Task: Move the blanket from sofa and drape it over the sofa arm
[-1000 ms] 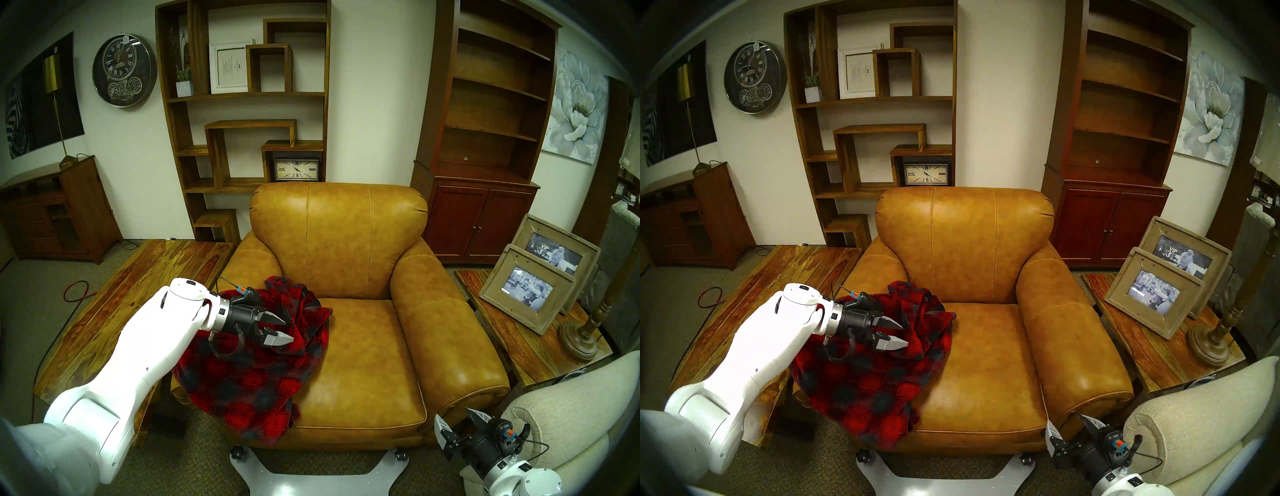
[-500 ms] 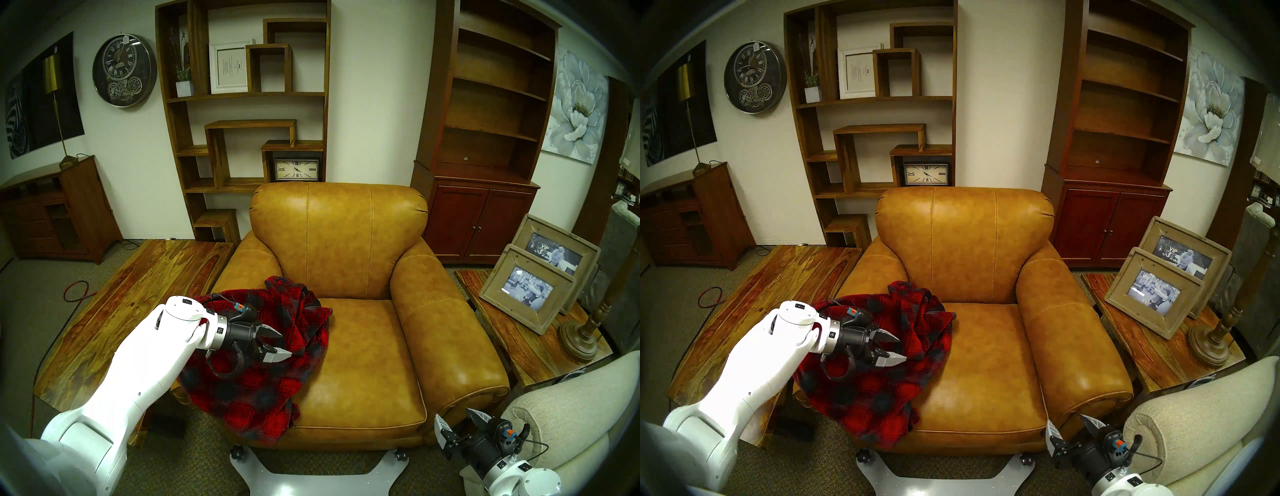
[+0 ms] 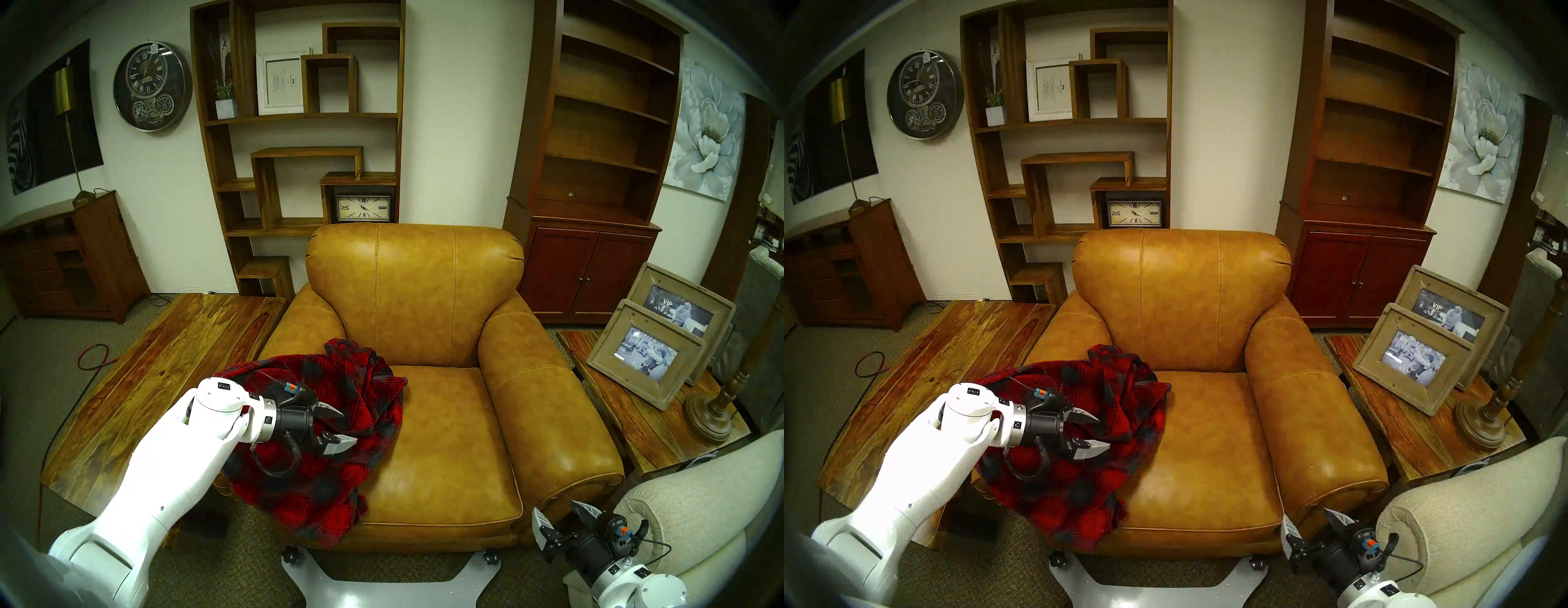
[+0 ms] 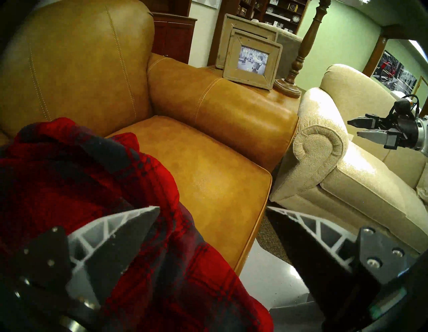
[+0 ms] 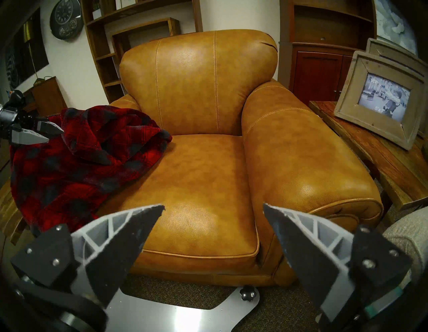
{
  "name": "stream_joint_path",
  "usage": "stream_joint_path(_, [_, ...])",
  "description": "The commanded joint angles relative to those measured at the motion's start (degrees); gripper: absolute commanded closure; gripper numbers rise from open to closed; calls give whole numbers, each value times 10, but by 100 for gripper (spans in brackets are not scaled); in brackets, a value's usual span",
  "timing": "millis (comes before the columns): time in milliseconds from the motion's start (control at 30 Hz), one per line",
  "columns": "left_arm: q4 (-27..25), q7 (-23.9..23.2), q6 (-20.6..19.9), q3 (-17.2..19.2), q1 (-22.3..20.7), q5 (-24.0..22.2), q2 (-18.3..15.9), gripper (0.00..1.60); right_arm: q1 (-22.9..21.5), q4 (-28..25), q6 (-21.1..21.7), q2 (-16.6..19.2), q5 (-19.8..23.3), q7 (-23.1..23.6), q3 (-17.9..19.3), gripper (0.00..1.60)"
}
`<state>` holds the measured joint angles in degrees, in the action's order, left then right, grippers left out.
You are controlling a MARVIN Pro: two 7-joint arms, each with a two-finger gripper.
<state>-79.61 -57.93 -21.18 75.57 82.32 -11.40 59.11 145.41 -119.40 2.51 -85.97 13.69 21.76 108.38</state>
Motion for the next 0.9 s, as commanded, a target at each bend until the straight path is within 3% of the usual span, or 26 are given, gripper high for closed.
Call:
stream_joint_path(0, [-34, 29, 19, 8, 49, 4, -1, 0, -2, -6, -1, 1, 0, 1, -1, 0])
stream_joint_path(867, [-133, 191, 74, 64, 192, 0, 21, 0, -7, -2, -1, -4, -4, 4, 0, 0])
